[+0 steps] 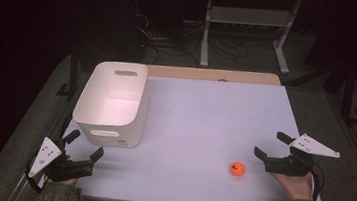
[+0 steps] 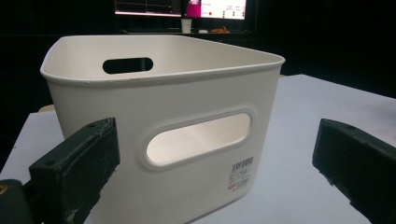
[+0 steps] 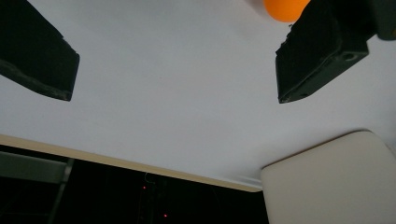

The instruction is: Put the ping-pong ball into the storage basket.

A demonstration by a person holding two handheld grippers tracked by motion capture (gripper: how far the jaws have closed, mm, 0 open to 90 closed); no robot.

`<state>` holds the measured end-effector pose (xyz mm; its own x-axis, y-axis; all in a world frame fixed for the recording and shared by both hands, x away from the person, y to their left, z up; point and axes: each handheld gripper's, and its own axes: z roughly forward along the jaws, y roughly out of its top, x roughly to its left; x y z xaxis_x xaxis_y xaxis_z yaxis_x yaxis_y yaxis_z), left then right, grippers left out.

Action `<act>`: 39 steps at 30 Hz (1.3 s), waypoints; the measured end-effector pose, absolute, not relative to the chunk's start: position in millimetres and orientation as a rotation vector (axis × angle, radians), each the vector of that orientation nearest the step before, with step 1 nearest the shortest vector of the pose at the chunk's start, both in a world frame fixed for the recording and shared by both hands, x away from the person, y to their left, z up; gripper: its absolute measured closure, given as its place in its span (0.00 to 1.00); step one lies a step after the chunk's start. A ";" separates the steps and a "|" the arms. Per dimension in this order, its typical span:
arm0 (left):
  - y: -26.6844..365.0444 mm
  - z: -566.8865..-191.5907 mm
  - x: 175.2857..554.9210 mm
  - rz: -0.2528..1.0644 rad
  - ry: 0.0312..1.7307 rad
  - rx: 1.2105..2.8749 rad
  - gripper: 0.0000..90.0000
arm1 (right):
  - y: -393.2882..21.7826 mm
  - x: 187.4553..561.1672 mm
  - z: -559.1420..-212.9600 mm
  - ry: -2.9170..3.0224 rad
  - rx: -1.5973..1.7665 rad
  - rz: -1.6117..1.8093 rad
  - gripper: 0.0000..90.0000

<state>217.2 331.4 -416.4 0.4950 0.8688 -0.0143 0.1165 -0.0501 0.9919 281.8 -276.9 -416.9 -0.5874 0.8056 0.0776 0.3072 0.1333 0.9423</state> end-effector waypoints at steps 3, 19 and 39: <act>331.2 -416.4 217.0 0.766 0.893 1.515 0.00 | -276.9 281.0 -414.9 1.955 1.068 1.474 0.00; 329.4 -416.1 217.6 0.752 0.889 1.515 0.00 | -269.8 282.9 -415.9 2.053 1.097 1.435 0.00; 329.1 -416.4 217.8 0.750 0.895 1.523 0.00 | -261.5 294.7 -393.1 2.183 1.021 1.383 0.00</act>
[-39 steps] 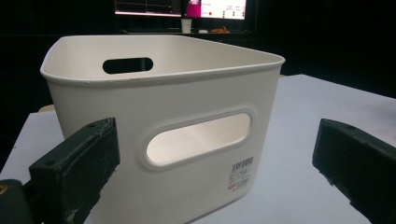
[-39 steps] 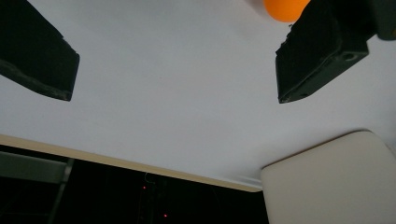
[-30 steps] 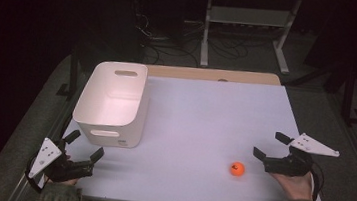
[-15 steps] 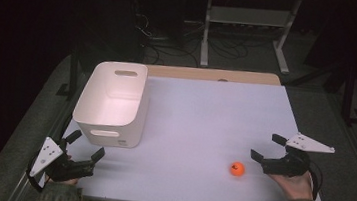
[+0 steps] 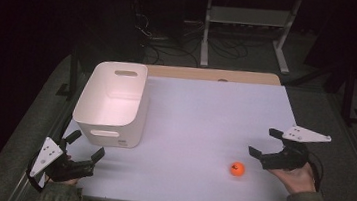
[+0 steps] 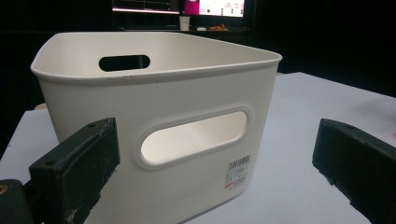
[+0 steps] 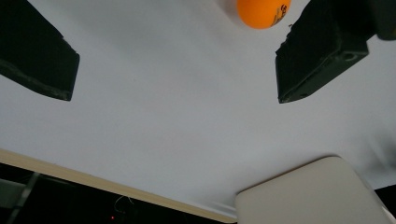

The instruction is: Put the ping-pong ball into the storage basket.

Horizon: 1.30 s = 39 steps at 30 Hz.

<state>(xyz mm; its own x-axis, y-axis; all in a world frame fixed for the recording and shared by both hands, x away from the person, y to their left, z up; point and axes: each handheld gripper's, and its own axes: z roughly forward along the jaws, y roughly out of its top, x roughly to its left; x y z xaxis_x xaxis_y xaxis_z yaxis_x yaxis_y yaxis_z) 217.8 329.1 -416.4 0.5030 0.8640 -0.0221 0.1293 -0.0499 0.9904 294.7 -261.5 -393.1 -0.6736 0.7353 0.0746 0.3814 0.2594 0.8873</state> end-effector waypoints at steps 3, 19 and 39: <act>329.1 -416.4 217.8 0.749 0.893 1.524 0.00 | -259.8 296.3 -391.3 2.208 1.021 1.376 0.00; 329.0 -416.4 217.7 0.751 0.895 1.524 0.00 | -249.7 303.1 -381.2 2.337 0.960 1.312 0.00; 329.4 -416.6 217.9 0.750 0.898 1.521 0.00 | -232.6 307.0 -384.6 2.512 0.872 1.201 0.00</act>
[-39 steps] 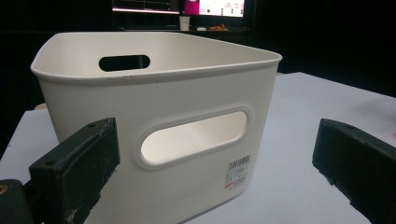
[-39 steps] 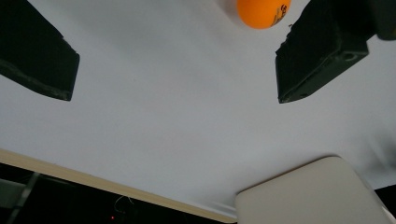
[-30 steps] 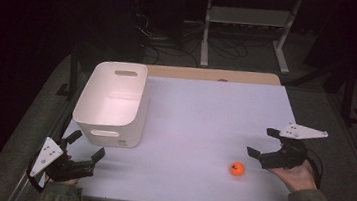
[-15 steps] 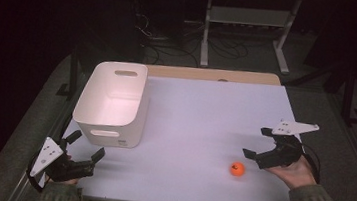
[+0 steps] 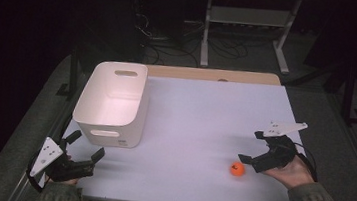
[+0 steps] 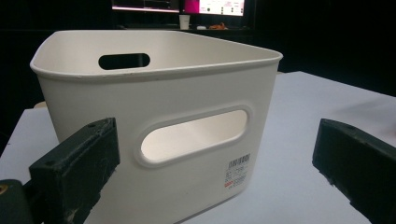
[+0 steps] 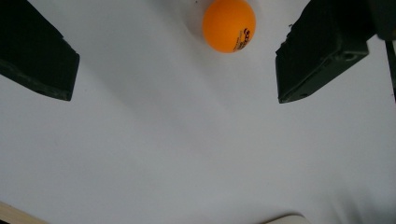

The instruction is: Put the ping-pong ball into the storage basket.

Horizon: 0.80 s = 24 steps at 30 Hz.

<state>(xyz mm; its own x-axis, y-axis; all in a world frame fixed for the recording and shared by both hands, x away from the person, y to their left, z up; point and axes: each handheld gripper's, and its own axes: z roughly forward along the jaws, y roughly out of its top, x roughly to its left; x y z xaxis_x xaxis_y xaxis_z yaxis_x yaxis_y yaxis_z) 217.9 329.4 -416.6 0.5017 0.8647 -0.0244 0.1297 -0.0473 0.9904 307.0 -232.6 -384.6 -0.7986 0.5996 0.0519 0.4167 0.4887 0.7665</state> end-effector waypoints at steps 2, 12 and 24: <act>329.3 -416.7 218.0 0.747 0.897 1.522 0.00 | -232.4 307.4 -384.9 2.524 0.872 1.194 0.00; 329.1 -416.8 218.2 0.748 0.897 1.524 0.00 | -228.3 309.4 -387.3 2.593 0.847 1.149 0.00; 329.2 -416.8 217.9 0.753 0.901 1.524 0.00 | -220.6 309.7 -393.4 2.663 0.827 1.093 0.00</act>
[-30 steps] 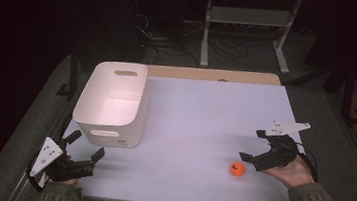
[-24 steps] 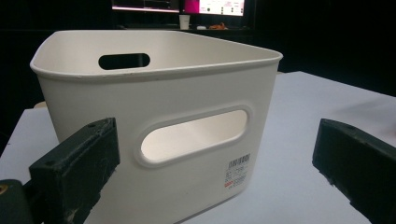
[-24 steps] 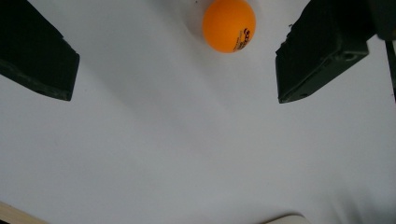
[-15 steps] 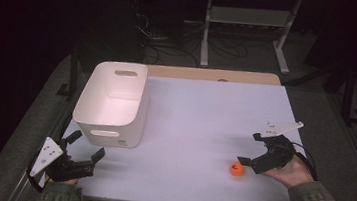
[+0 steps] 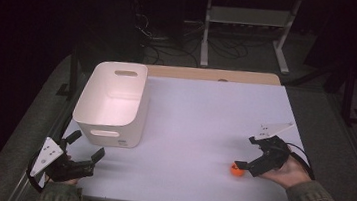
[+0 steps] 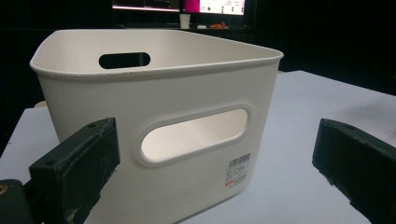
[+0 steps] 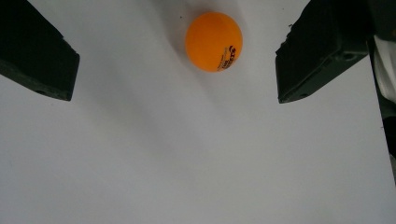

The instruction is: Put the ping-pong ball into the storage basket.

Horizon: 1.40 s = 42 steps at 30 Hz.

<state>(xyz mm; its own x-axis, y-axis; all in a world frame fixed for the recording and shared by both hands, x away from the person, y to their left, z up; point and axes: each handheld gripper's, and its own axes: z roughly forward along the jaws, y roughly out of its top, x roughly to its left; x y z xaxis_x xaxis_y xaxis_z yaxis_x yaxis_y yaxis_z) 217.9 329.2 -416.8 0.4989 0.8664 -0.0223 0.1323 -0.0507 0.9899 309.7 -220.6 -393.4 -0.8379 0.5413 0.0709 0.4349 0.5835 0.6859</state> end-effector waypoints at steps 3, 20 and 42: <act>329.3 -416.8 218.0 0.752 0.900 1.525 0.00 | -219.5 310.2 -395.7 2.693 0.827 1.079 0.00; 329.0 -416.8 217.9 0.755 0.902 1.525 0.00 | -210.1 311.5 -411.7 2.795 0.802 0.992 0.00; 328.8 -416.9 217.8 0.751 0.899 1.527 0.00 | -201.6 309.5 -423.3 2.889 0.741 0.863 0.23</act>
<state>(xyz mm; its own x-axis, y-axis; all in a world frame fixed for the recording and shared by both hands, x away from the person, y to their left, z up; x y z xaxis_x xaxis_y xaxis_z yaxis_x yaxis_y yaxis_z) 217.8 328.8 -416.9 0.5011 0.8651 -0.0210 0.1326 -0.0528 0.9898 309.5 -201.6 -423.3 -0.8853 0.4544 0.0985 0.4339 0.7315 0.5259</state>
